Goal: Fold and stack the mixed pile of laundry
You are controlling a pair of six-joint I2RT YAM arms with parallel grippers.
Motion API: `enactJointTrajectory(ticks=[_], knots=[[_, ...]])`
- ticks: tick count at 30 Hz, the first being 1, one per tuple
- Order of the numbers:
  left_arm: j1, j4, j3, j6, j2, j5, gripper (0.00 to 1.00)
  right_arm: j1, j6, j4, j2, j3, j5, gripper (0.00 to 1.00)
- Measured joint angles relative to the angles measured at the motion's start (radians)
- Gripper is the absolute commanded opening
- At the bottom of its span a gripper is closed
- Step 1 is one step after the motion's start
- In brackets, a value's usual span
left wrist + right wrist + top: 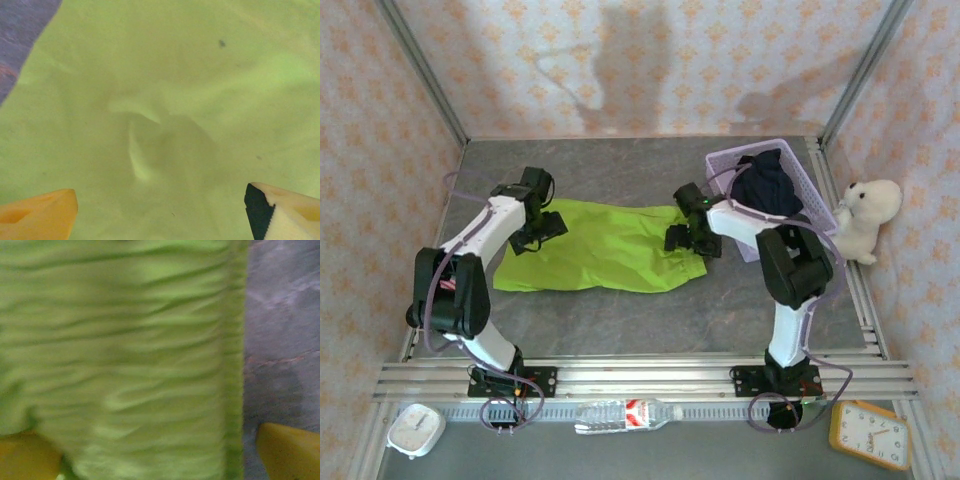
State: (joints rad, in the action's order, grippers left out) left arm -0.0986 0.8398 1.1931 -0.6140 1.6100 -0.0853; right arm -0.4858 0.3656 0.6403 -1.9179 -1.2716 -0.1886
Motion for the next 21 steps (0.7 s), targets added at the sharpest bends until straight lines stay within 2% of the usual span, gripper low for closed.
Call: enactJointTrajectory(ticks=[2,5,6,9,12,16,21], knots=[[0.000,-0.024,-0.035,-0.021,-0.036,-0.046,0.86,-0.008,0.008,-0.005,0.002,-0.006,0.019,0.79],[-0.014,-0.060,-0.092,-0.060,-0.083,-0.108,0.85,-0.011,0.026,-0.001,-0.004,-0.005,0.054,0.40],[-0.026,-0.072,-0.109,-0.074,-0.097,-0.124,0.85,-0.011,0.031,-0.011,-0.004,-0.005,0.059,0.30],[-0.092,-0.093,-0.129,-0.115,-0.119,-0.152,0.83,-0.018,0.047,-0.036,0.000,0.000,0.071,0.11],[-0.182,-0.129,-0.128,-0.149,-0.118,-0.169,0.79,-0.020,0.052,-0.045,0.016,0.011,0.080,0.00],[-0.281,-0.159,-0.108,-0.179,-0.085,-0.171,0.65,-0.020,0.035,-0.040,0.022,0.011,0.090,0.00],[-0.327,-0.199,-0.057,-0.199,0.031,-0.169,0.43,-0.016,-0.017,0.018,0.042,0.008,0.110,0.00]])
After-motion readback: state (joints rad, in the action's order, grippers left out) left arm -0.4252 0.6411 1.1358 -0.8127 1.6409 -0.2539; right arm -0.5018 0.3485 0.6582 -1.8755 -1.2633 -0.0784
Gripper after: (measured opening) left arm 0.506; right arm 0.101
